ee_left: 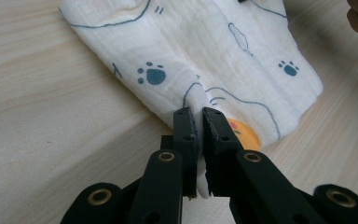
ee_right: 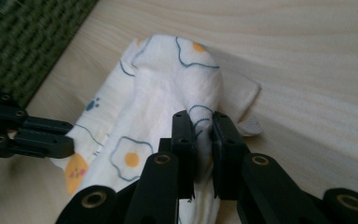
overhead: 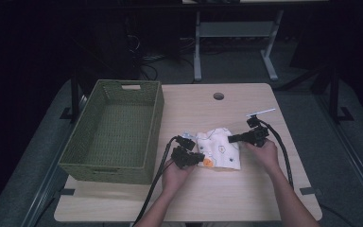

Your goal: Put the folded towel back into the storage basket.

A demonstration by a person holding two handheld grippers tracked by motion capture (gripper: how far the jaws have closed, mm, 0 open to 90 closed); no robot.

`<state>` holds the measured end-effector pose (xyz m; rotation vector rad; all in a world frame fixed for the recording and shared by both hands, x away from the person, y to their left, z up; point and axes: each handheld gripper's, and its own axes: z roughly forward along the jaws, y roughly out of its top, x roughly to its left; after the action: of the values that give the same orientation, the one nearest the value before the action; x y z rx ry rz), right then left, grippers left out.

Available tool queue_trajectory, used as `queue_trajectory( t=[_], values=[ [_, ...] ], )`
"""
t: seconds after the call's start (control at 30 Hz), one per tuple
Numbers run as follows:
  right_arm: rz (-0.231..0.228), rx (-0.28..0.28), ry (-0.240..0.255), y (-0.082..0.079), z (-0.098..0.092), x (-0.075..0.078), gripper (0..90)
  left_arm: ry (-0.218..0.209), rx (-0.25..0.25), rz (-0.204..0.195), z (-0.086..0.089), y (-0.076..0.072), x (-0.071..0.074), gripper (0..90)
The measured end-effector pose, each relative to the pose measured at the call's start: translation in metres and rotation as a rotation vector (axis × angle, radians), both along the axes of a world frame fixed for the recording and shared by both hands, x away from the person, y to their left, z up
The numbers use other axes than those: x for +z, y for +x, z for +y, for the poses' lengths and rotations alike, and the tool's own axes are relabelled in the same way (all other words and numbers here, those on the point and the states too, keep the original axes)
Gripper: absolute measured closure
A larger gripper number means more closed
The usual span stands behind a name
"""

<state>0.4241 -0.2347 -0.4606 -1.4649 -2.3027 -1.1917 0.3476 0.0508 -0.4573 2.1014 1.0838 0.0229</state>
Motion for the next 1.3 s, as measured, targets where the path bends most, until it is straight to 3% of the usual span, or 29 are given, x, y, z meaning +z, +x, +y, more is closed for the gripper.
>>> queue_trajectory(
  t=[0.63, 0.87, 1.3],
  values=[
    [0.005, -0.033, 0.119, -0.005, -0.019, 0.022, 81.0, -0.047, -0.016, -0.025, -0.001, 0.002, 0.031, 85.5],
    [-0.001, -0.045, 0.169, -0.005, -0.023, 0.030, 81.0, -0.061, -0.029, -0.044, 0.002, 0.003, 0.051, 85.5],
    [-0.041, -0.028, 0.203, -0.006, -0.017, 0.056, 80.9, -0.112, -0.033, -0.053, 0.009, 0.003, 0.072, 85.6]
  ],
)
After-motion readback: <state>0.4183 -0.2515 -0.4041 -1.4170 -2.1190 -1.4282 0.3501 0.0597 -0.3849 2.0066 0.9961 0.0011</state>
